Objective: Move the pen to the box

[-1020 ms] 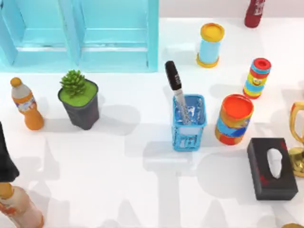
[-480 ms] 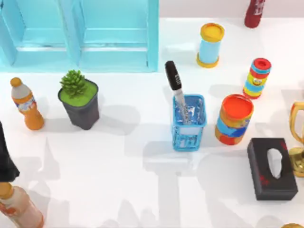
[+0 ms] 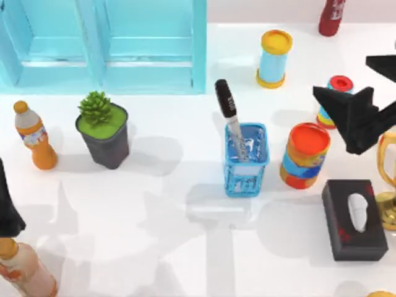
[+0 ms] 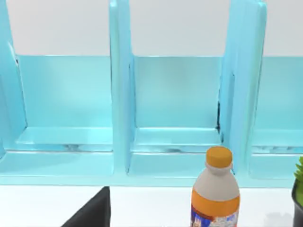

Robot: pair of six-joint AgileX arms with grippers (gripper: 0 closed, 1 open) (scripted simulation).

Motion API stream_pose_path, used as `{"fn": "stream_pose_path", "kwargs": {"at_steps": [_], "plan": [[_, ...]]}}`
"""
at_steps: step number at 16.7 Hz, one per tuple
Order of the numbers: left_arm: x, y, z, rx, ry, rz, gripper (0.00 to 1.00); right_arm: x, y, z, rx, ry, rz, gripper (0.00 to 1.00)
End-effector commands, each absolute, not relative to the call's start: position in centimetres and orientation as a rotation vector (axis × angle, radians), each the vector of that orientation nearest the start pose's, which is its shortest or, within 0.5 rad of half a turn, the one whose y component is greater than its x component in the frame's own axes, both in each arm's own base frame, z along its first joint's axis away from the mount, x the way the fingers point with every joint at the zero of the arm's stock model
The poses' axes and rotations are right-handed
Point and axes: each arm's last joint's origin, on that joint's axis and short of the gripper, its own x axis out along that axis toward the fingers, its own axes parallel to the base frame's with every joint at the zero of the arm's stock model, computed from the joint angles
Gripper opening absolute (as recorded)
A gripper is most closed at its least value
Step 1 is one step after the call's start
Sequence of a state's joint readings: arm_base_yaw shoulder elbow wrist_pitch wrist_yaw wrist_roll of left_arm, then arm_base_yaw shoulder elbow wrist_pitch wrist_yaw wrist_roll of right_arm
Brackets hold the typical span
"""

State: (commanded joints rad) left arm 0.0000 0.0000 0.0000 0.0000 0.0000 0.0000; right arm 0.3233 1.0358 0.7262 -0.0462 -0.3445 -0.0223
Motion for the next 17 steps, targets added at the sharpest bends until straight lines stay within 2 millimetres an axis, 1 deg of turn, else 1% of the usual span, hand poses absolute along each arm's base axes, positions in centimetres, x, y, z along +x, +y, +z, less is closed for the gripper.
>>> {"fn": "stream_pose_path", "kwargs": {"at_steps": [2, 3, 5, 7, 9, 11, 17], "plan": [[10.6, -0.1, 16.0, 0.000, 0.000, 0.000, 1.00, 24.2, 10.3, 26.7, -0.045, 0.428, 0.743, 1.00], [10.6, -0.1, 16.0, 0.000, 0.000, 0.000, 1.00, 25.3, 11.0, 25.9, -0.054, 0.467, 0.771, 1.00], [10.6, -0.1, 16.0, 0.000, 0.000, 0.000, 1.00, 27.0, 12.2, 23.7, -0.072, 0.552, 0.812, 1.00], [10.6, -0.1, 16.0, 0.000, 0.000, 0.000, 1.00, 28.2, 13.0, 21.5, -0.088, 0.626, 0.840, 1.00], [10.6, -0.1, 16.0, 0.000, 0.000, 0.000, 1.00, 28.9, 13.3, 19.7, -0.100, 0.683, 0.857, 1.00], [10.6, -0.1, 16.0, 0.000, 0.000, 0.000, 1.00, 29.2, 13.4, 18.8, -0.106, 0.712, 0.863, 1.00], [10.6, -0.1, 16.0, 0.000, 0.000, 0.000, 1.00, 29.3, 13.4, 18.6, -0.105, 0.716, 0.860, 1.00]]}}
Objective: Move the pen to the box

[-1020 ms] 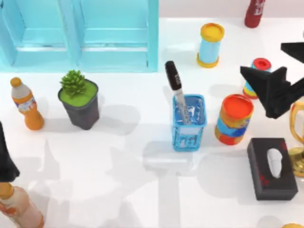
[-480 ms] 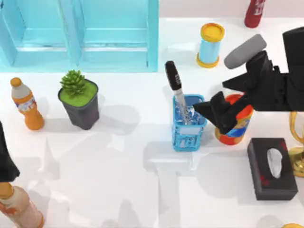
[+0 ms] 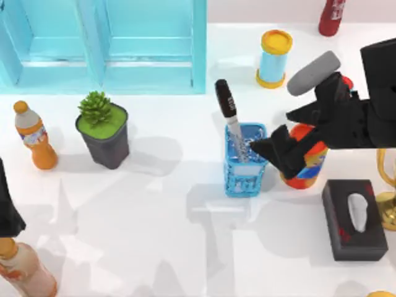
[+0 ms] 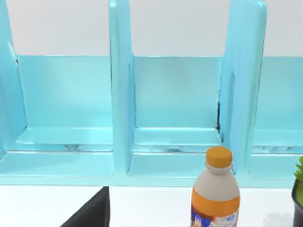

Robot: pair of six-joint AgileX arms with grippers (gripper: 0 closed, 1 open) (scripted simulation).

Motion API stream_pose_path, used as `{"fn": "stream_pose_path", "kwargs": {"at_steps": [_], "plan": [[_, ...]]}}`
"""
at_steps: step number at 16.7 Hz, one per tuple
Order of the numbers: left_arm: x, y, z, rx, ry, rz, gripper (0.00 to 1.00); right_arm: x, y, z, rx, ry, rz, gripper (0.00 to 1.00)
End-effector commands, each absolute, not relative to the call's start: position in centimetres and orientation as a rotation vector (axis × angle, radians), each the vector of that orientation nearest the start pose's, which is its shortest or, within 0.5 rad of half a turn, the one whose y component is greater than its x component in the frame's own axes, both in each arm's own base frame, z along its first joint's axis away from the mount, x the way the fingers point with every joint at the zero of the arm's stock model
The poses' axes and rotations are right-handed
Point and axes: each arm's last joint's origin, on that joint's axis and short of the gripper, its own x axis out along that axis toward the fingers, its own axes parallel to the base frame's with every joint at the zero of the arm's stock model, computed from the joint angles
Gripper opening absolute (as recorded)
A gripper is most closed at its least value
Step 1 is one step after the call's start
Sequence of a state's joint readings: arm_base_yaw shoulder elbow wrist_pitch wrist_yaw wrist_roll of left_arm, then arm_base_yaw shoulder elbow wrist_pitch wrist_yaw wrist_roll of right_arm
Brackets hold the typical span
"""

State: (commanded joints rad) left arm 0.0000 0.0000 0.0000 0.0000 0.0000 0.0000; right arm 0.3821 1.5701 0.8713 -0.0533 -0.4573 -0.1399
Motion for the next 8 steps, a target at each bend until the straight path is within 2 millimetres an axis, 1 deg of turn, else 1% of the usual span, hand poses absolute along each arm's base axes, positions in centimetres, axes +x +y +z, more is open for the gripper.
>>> {"fn": "stream_pose_path", "kwargs": {"at_steps": [1, 3, 6, 8], "plan": [[10.6, -0.1, 16.0, 0.000, 0.000, 0.000, 1.00, 29.5, 13.8, 18.7, -0.106, 0.713, 0.862, 1.00], [10.6, -0.1, 16.0, 0.000, 0.000, 0.000, 1.00, 30.7, 15.0, 18.5, -0.106, 0.700, 0.861, 1.00], [10.6, -0.1, 16.0, 0.000, 0.000, 0.000, 1.00, 32.8, 17.1, 16.6, -0.105, 0.698, 0.861, 1.00], [10.6, -0.1, 16.0, 0.000, 0.000, 0.000, 1.00, 33.7, 18.6, 15.1, -0.106, 0.690, 0.865, 1.00]]}}
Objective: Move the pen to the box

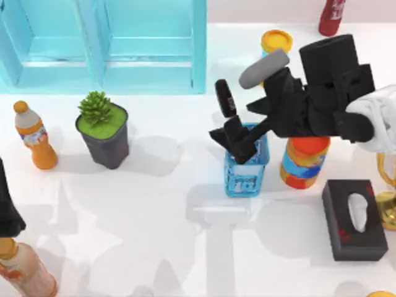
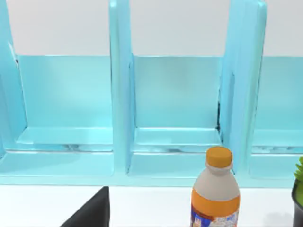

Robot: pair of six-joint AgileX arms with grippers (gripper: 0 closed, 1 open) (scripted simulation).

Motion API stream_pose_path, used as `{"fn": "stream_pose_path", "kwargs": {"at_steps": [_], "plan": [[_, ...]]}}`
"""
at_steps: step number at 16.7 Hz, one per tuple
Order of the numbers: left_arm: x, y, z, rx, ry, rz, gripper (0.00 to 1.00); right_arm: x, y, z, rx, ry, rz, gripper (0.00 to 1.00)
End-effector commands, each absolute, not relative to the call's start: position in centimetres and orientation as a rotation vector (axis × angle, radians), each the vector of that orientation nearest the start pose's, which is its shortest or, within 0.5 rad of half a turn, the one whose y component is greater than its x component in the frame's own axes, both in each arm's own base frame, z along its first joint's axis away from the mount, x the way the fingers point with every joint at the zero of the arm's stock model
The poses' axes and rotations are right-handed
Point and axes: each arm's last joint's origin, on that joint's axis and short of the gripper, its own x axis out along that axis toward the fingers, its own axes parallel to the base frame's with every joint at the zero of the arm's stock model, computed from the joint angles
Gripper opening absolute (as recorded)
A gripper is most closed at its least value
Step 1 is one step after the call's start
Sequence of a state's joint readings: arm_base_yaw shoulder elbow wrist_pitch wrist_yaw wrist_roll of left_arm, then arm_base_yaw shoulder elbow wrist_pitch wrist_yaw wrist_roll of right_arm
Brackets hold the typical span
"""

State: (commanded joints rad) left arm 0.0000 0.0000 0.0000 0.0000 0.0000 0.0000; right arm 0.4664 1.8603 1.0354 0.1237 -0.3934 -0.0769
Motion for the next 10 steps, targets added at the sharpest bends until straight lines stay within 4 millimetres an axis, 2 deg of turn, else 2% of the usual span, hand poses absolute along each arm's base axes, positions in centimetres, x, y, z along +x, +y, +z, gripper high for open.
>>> {"fn": "stream_pose_path", "kwargs": {"at_steps": [4, 8, 10], "plan": [[10.6, -0.1, 16.0, 0.000, 0.000, 0.000, 1.00, 33.6, 20.0, 12.6, -0.107, 0.715, 0.865, 1.00], [10.6, -0.1, 16.0, 0.000, 0.000, 0.000, 1.00, 33.6, 20.0, 12.5, -0.106, 0.716, 0.864, 1.00], [10.6, -0.1, 16.0, 0.000, 0.000, 0.000, 1.00, 33.6, 20.0, 12.5, -0.106, 0.716, 0.864, 0.85]]}}
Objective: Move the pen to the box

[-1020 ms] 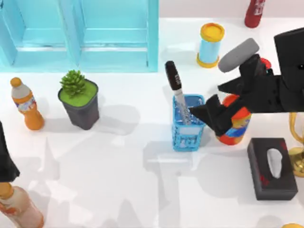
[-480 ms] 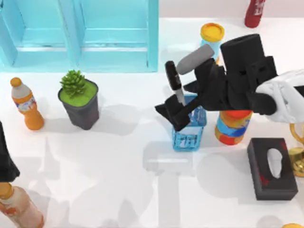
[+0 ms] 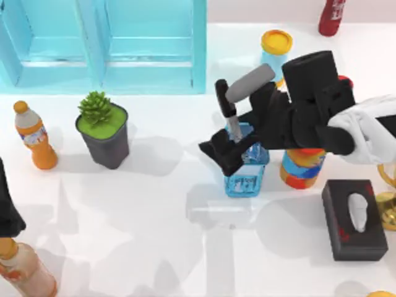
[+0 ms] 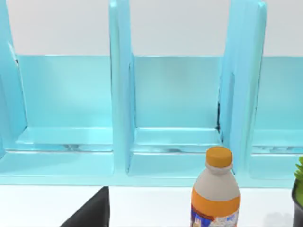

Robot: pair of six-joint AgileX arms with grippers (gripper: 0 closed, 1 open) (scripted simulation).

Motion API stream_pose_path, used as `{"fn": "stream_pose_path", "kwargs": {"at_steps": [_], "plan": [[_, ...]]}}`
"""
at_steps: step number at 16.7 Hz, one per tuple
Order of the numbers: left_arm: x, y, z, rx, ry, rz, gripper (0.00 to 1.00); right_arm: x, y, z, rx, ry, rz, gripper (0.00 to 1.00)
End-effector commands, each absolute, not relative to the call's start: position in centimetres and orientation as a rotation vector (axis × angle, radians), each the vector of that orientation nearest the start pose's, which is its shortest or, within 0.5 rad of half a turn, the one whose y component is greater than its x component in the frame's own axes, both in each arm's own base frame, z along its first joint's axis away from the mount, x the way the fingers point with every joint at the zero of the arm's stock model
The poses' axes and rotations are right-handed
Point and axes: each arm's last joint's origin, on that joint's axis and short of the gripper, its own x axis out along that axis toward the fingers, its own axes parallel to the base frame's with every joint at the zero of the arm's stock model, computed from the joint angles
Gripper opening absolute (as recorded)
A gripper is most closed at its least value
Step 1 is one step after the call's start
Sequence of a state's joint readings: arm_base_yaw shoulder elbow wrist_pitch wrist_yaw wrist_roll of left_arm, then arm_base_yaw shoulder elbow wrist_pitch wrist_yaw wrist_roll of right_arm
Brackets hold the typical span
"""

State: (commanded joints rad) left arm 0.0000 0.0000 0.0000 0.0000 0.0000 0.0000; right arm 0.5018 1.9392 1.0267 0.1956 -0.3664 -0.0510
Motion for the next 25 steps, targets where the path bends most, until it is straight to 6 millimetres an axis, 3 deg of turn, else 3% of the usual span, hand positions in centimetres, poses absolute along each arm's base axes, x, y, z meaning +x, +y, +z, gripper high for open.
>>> {"fn": "stream_pose_path", "kwargs": {"at_steps": [11, 19, 20, 22, 25], "plan": [[10.6, -0.1, 16.0, 0.000, 0.000, 0.000, 1.00, 33.6, 20.0, 12.5, -0.106, 0.716, 0.864, 0.02], [10.6, -0.1, 16.0, 0.000, 0.000, 0.000, 1.00, 33.6, 20.0, 12.5, -0.106, 0.716, 0.864, 0.00], [10.6, -0.1, 16.0, 0.000, 0.000, 0.000, 1.00, 34.2, 20.2, 13.7, -0.109, 0.672, 0.859, 0.00], [10.6, -0.1, 16.0, 0.000, 0.000, 0.000, 1.00, 34.5, 19.8, 14.0, -0.110, 0.667, 0.862, 0.00], [10.6, -0.1, 16.0, 0.000, 0.000, 0.000, 1.00, 35.6, 17.6, 16.2, -0.114, 0.660, 0.868, 0.00]]}}
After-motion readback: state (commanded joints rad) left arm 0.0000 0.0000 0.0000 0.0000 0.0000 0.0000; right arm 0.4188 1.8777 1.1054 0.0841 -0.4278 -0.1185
